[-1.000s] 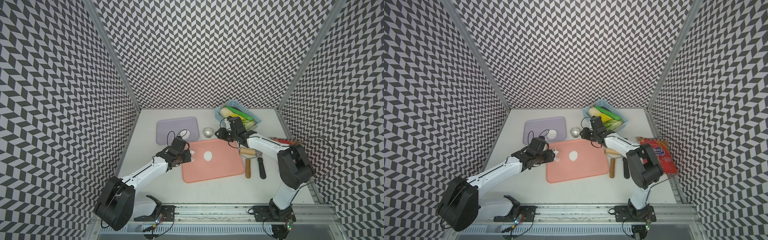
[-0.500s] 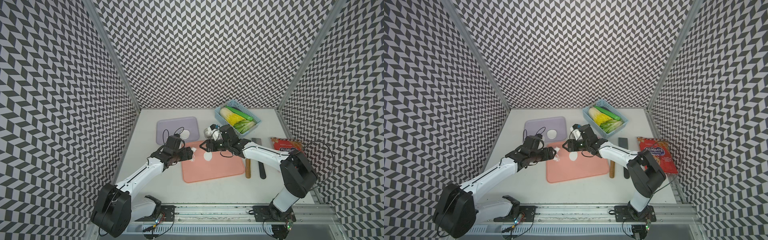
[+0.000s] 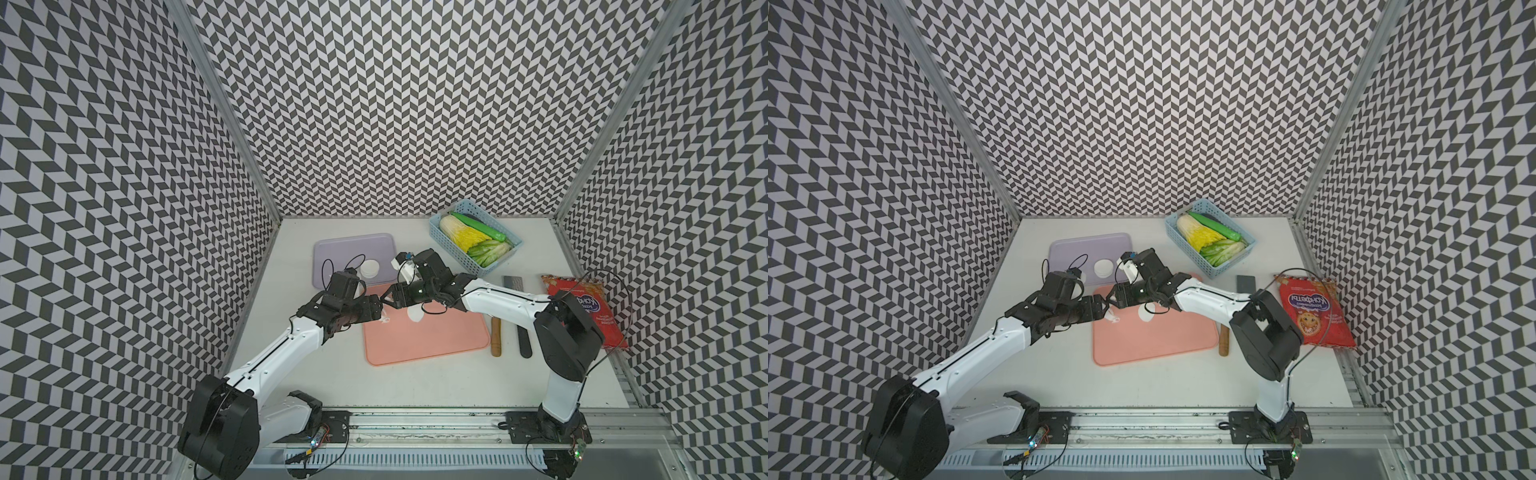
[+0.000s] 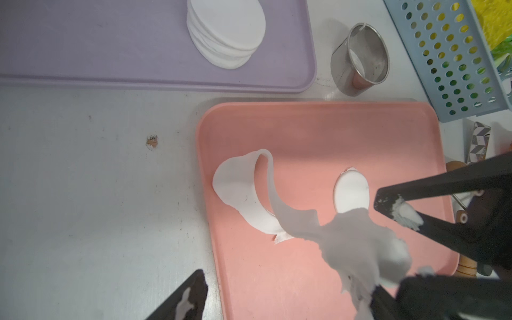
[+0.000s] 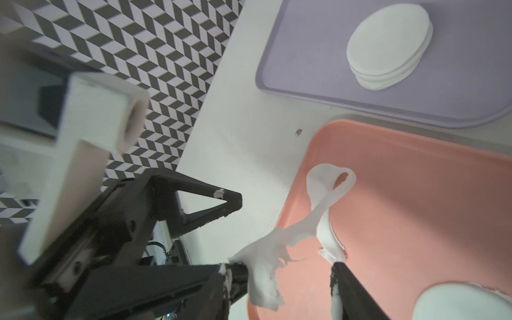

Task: Roll out the dumpling wrappers from the dough
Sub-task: Place the dumpling mold at the center of the board.

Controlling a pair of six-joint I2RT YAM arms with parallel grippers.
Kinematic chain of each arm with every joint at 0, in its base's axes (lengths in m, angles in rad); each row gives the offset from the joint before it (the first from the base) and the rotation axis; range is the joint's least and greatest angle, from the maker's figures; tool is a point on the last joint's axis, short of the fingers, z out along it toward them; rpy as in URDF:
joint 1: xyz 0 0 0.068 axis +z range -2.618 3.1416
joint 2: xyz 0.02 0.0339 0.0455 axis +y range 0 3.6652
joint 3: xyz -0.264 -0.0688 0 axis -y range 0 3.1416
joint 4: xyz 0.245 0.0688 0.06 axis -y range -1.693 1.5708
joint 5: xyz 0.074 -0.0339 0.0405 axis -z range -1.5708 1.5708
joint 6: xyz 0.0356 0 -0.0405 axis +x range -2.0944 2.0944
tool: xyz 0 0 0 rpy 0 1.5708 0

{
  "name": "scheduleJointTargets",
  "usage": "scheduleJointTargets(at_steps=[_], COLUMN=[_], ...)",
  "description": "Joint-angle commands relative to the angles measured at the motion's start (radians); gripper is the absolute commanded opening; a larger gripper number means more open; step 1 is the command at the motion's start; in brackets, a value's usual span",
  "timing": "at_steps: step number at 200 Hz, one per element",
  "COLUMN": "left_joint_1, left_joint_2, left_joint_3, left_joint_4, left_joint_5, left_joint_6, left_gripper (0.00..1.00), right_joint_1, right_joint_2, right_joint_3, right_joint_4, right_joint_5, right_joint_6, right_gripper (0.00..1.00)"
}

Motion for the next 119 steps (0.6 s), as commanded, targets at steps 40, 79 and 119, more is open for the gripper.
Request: scheduleJointTargets(at_steps=[40,79,119], left_joint_1=[-0.005,0.003,0.025], left_joint_2=[-0.071,-0.079,-0.048], left_joint_3=[0.019,0.013,0.013], left_joint_4=[0.018,0.017,0.032], left_joint_5=[0.032,0.019,0.057], left_joint_6=[0.024,0.021,0.005], left_gripper=[0.83,0.80,0.83], right_joint_1=[0.009,-0.007,-0.018], right_joint_2=[0.058,0.024,-0.090], right_joint_3=[0.034,0.030,-0.074], right_joint_4=[-0.065,-0.051,0.066], right_joint_5=[0.096,0.114,0.108], right_joint_6=[-0.021,0.003,0.014], right_gripper=[0.58,0.57,0.57])
